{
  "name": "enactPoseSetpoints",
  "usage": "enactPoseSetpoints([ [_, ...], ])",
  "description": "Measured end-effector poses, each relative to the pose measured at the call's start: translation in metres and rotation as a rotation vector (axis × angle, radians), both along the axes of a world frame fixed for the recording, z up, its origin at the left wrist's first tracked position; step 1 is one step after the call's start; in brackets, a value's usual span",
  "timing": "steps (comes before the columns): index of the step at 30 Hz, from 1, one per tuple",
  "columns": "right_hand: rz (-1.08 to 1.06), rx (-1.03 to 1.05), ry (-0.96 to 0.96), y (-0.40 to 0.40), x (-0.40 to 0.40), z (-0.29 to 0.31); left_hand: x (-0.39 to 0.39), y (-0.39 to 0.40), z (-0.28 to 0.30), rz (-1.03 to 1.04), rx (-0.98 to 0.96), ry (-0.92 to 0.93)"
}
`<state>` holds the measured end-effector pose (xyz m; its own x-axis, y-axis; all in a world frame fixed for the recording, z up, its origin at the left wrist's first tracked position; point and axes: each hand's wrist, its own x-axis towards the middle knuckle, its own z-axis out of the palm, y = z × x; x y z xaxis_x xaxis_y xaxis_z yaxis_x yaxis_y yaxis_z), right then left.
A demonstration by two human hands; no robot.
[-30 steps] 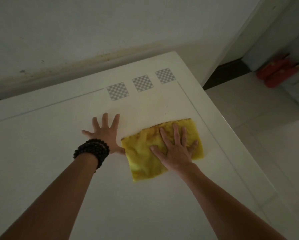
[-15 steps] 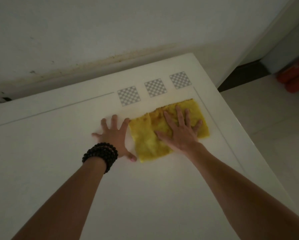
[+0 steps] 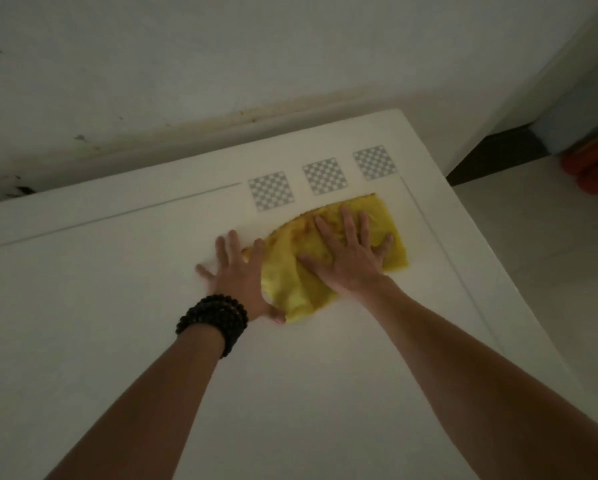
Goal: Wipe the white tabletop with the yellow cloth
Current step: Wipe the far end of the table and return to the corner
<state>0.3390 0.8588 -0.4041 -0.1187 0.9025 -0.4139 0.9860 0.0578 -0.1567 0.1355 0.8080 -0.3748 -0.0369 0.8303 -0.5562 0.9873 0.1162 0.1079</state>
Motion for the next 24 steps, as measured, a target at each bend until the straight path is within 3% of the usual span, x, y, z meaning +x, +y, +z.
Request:
enactPoseSetpoints([
  [7,0.015,0.013,0.015,0.025,-0.016,-0.002,0.0,0.0,0.001,-0.047,0.021,0.048],
  [17,0.158,0.02,0.005,-0.104,0.008,0.001,-0.005,-0.003,0.002,-0.074,0.038,0.119],
  [24,0.139,0.017,0.006,-0.043,-0.017,0.002,-0.006,-0.002,-0.001,-0.067,0.06,0.085],
])
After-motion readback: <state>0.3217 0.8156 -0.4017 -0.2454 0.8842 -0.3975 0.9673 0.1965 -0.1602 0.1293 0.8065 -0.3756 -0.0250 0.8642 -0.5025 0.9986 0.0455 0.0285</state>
